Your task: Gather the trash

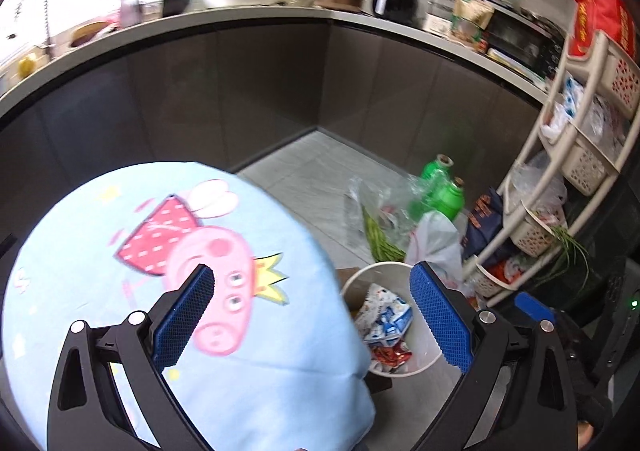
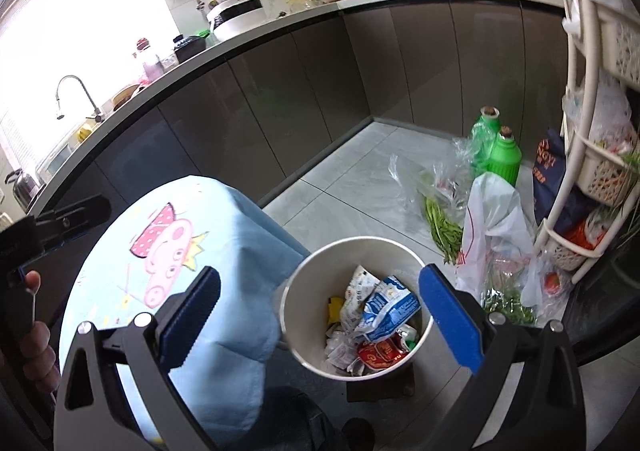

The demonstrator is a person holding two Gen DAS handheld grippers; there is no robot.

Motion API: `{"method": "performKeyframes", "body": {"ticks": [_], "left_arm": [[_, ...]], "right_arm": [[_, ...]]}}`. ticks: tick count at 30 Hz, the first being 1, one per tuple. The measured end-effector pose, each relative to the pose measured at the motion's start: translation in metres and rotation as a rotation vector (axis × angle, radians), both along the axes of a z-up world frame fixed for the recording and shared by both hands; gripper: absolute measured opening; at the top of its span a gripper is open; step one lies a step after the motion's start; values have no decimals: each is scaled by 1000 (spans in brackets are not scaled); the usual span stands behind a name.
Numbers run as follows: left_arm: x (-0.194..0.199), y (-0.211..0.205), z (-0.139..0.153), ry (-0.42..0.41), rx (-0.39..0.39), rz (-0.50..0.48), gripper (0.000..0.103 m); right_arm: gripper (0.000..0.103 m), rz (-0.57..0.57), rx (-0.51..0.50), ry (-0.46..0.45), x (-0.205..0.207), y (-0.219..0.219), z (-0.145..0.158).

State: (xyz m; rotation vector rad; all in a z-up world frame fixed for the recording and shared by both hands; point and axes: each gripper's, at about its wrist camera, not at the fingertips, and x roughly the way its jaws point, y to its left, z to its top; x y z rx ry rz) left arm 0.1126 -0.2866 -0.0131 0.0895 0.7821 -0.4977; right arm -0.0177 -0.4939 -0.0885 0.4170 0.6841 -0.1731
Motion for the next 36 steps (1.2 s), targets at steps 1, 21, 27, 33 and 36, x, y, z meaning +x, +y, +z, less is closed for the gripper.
{"method": "performKeyframes", "body": {"ticks": [1, 21, 27, 33, 36], "left_arm": [[-3, 10, 4, -1, 1, 19, 94], [-47, 164, 21, 33, 107, 285, 94], [-52, 193, 18, 37, 128, 341, 94], [-55, 220, 16, 47, 132, 394, 94], [-55, 229, 16, 50, 129, 409, 94]], "right_arm": [[100, 10, -15, 0, 0, 7, 8], [100, 137, -173, 86, 9, 156, 88], [100, 177, -245, 103, 17, 194, 92], [100, 220, -294, 108, 27, 220, 93], [100, 236, -313, 99, 30, 229, 96]]}}
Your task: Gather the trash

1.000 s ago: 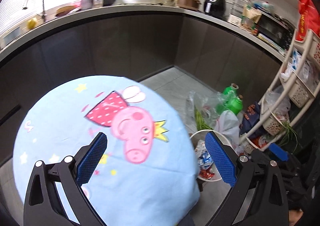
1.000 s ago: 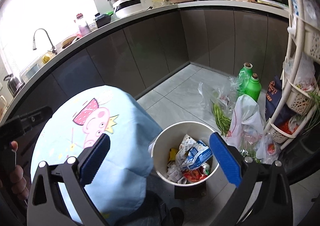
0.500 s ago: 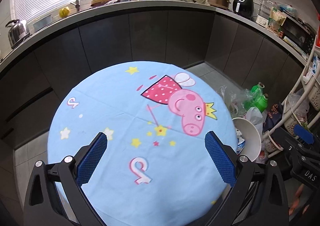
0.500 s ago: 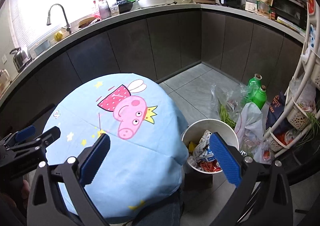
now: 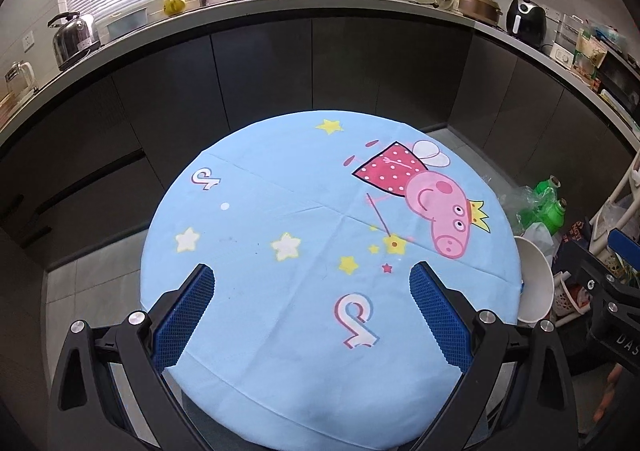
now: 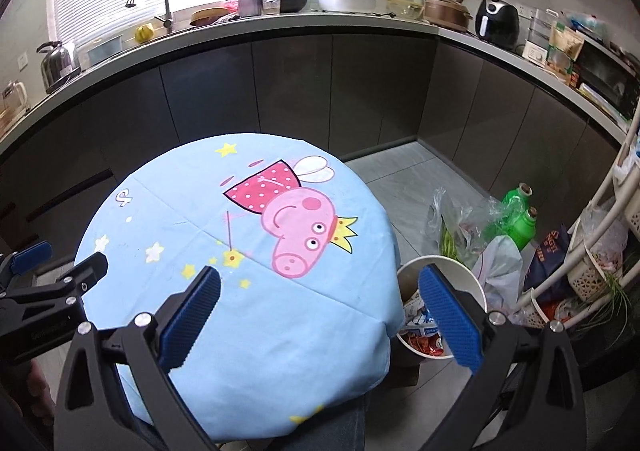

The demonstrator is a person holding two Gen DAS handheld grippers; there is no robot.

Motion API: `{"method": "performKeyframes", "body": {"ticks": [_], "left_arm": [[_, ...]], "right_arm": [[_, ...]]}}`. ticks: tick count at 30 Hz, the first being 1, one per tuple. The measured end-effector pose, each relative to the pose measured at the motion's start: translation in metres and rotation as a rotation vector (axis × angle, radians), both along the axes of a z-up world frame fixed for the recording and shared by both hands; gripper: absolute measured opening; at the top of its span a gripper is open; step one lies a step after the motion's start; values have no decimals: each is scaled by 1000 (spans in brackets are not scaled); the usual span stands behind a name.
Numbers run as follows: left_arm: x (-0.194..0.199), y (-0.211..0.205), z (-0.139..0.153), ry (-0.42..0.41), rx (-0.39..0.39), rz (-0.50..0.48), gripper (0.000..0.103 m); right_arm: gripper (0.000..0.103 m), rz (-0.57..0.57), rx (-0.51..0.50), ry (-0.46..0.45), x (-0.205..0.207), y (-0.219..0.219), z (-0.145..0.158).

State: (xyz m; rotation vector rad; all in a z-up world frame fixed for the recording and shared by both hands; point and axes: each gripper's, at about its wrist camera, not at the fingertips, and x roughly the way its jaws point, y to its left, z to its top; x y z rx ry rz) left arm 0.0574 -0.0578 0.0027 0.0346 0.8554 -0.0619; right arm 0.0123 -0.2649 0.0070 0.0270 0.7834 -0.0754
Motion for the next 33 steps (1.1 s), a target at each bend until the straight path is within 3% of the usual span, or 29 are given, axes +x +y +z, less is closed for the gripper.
{"method": "performKeyframes", "body": {"ticks": [33], "left_arm": [[-1, 9, 2, 7, -19, 1, 94]], "right_arm": [[100, 31, -24, -14, 3, 14, 7]]}}
